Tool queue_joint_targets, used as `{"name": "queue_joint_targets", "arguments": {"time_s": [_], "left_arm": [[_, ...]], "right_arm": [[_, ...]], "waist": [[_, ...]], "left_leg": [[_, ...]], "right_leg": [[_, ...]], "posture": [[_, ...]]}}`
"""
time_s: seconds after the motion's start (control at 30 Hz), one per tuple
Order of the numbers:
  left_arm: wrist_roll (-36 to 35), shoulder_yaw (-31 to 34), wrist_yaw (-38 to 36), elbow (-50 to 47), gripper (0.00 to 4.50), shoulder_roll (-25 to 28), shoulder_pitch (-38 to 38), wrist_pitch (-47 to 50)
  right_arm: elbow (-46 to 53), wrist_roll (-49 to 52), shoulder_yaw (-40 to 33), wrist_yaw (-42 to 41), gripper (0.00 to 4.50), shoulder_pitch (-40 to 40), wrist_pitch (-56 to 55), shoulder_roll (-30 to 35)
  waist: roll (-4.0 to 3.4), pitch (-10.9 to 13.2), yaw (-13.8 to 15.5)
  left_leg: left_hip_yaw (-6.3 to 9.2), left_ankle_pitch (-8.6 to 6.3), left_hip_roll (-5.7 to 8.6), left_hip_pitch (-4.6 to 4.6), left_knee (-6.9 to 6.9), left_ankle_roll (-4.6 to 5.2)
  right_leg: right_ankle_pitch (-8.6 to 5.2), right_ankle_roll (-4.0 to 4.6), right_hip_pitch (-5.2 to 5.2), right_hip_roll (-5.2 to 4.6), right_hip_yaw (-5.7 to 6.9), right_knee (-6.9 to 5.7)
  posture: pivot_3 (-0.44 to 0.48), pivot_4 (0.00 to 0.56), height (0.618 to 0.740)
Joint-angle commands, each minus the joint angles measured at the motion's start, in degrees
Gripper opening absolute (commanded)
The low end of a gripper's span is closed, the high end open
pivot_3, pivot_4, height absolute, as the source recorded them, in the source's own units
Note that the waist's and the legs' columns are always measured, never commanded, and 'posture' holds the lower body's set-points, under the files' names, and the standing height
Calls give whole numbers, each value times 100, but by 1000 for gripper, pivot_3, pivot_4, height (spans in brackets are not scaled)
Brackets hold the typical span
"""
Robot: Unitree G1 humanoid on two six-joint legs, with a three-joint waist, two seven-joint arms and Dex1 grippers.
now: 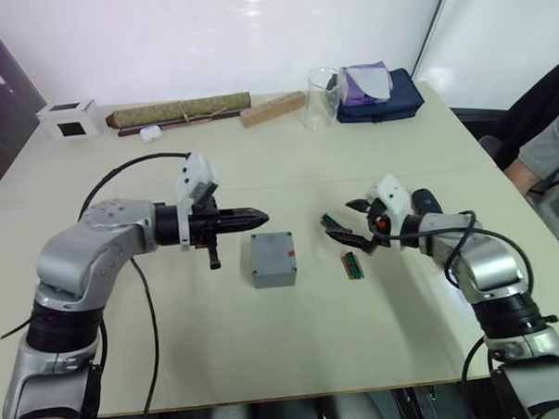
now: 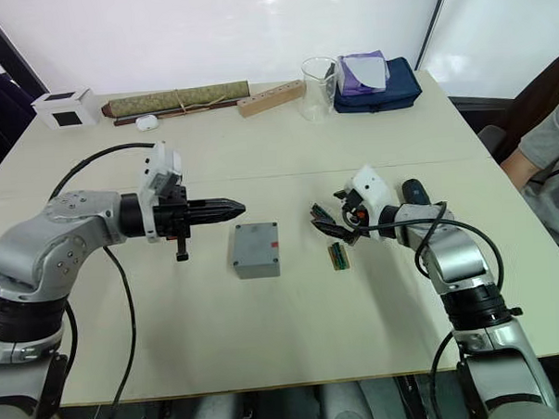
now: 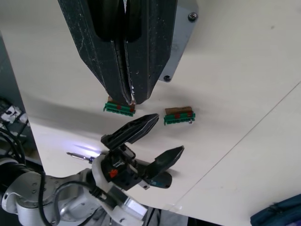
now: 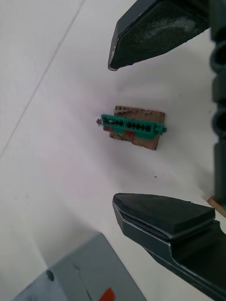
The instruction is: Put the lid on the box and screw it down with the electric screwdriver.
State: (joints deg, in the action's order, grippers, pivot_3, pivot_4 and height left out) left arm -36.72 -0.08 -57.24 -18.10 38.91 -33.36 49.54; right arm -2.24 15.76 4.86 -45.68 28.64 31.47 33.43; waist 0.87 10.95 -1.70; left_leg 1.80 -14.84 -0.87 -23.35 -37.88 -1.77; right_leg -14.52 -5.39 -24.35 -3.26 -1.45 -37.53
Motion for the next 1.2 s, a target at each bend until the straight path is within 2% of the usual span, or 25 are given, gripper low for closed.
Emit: {"name": "queue_joint_targets", "arguments": {"time_s": [0.03,0.23,0.77,0.87,0.9,0.93,1.2], "left_arm": [[17,-13,39,-125,0,84,29,-109],[71,-99,121,-318,0,186,176,-131],[129,-122,285,-314,0,172,369,-275],[189,-123,318,-278,0,179,391,-343],[199,-126,327,-285,0,181,401,-354],[197,-128,338,-298,0,178,411,-354],[230,-157,353,-277,0,187,444,-411]], "right_arm": [[-250,-196,8,91,3814,278,-369,-135],[-554,-460,117,253,1483,463,-486,-313],[-1006,-726,149,275,1483,700,-542,-578],[-1110,-802,171,294,739,727,-568,-595],[-1126,-813,154,307,242,731,-574,-609],[-1125,-813,141,309,98,733,-572,-618],[-924,-731,66,213,98,671,-567,-604]], "waist": [[0,0,-2],[0,1,5],[0,1,62],[0,1,62],[0,1,62],[0,0,63],[0,1,62]], "left_leg": [[-1,0,0,0,-2,0],[-1,0,1,-1,-2,0],[-2,0,1,-1,-2,0],[-3,0,1,-1,-2,-1],[-3,0,1,-1,-2,0],[-3,0,1,-1,-2,-1],[-2,0,1,-1,-2,-1]], "right_leg": [[0,0,1,0,0,0],[0,0,1,-1,-1,1],[0,1,1,-1,-1,1],[0,1,1,-2,-1,1],[0,1,1,-2,-1,1],[0,1,1,-2,-1,1],[0,1,1,-2,-1,1]], "posture": [[0,150,740],[0,150,740],[0,150,740],[0,150,740],[0,150,740],[0,150,740],[0,150,740]]}}
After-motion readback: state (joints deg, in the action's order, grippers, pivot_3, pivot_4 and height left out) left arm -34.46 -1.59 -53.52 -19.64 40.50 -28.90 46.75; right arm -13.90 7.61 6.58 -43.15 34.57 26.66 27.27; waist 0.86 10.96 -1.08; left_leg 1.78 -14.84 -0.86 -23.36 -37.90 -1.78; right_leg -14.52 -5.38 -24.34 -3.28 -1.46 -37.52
